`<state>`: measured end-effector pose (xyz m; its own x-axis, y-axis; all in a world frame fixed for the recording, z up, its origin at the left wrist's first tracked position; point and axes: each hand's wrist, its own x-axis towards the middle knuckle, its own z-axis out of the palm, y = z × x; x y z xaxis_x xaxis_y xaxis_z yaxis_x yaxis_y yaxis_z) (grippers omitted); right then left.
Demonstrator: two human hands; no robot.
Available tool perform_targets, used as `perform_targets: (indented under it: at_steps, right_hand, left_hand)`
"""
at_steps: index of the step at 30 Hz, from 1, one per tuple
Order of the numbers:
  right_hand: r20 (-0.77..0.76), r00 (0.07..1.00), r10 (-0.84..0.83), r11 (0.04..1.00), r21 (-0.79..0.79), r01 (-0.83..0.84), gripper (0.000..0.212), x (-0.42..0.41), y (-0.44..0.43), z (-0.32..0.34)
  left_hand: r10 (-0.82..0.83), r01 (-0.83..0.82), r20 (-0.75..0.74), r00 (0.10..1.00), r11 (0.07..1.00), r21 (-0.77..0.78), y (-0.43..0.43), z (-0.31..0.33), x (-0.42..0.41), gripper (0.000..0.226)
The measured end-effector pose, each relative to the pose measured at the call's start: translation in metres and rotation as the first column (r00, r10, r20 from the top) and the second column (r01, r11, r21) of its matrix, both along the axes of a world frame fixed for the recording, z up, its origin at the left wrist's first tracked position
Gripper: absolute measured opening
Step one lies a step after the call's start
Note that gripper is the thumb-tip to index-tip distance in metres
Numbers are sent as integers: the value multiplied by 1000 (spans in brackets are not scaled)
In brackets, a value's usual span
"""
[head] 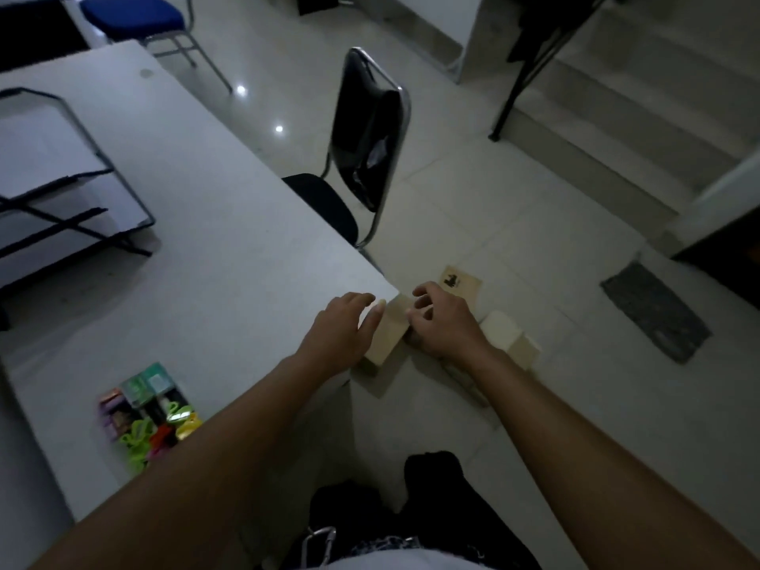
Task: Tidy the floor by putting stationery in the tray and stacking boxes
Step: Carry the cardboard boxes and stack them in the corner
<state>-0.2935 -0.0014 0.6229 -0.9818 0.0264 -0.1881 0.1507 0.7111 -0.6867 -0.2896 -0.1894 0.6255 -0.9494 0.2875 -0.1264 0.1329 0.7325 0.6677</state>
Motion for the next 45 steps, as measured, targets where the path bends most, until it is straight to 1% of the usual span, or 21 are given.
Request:
perform_targets:
  at_steps: [4, 7, 9, 14, 17, 21, 24, 27, 32, 35, 37, 39, 41, 44, 45]
  right_hand:
    - [-13, 995, -102, 993, 50, 103, 28, 16, 47, 0]
    - [-7, 986, -165, 983, 75, 165, 28, 28, 82, 1]
    - [6, 980, -200, 977, 75, 199, 29, 36, 111, -1]
    - [27, 958, -284, 958, 59, 282, 25, 56, 179, -9]
    - [78, 947, -311, 950, 50, 307, 30, 64, 230, -18]
    - [116, 947, -300, 954, 41, 297, 32, 66, 300, -32]
    - [167, 954, -248, 969, 19, 248, 34, 57, 350, -42]
    - [250, 950, -188, 981, 4, 193, 36, 43, 382, -53]
    - [305, 948, -89, 996, 15, 89, 38, -5, 414, -85]
    - [339, 938, -77, 997, 17, 76, 37, -32, 427, -108]
    - [363, 930, -62, 998, 20, 59, 36, -52, 438, -123]
    - [409, 911, -48, 999, 30, 39, 36, -74, 451, -136]
    - [429, 903, -13, 1000, 25, 2, 36, -92, 461, -151]
    - [497, 866, 51, 997, 28, -75, 37, -128, 480, -188]
    - [514, 856, 59, 996, 25, -84, 37, -134, 485, -195]
  left_hand:
    - [-121, 121, 40, 992, 992, -19, 44, -3, -5, 47]
    - [-196, 196, 6, 981, 981, -5, 80, -9, -7, 46]
    - [-215, 215, -14, 976, 977, -12, 109, -17, -7, 46]
    - [-276, 278, 40, 960, 959, -53, 180, -30, -8, 45]
    - [-264, 268, 69, 962, 962, -46, 230, -39, -6, 43]
    - [-217, 218, 120, 969, 976, 9, 295, -51, 0, 38]
    - [-126, 125, 184, 975, 992, 15, 338, -58, 1, 42]
    - [-5, -2, 261, 965, 1000, 26, 360, -69, 1, 41]
    - [135, -144, 328, 935, 990, 2, 380, -98, -20, 41]
    - [161, -162, 369, 915, 986, -29, 390, -124, -45, 41]
    - [193, -192, 426, 884, 980, -46, 402, -140, -66, 43]
    - [254, -269, 496, 830, 962, -43, 420, -155, -89, 43]
    - [292, -321, 534, 794, 946, -40, 433, -170, -106, 42]
    - [389, -447, 601, 698, 892, -58, 452, -204, -128, 41]
    - [408, -475, 608, 681, 878, -57, 455, -210, -129, 41]
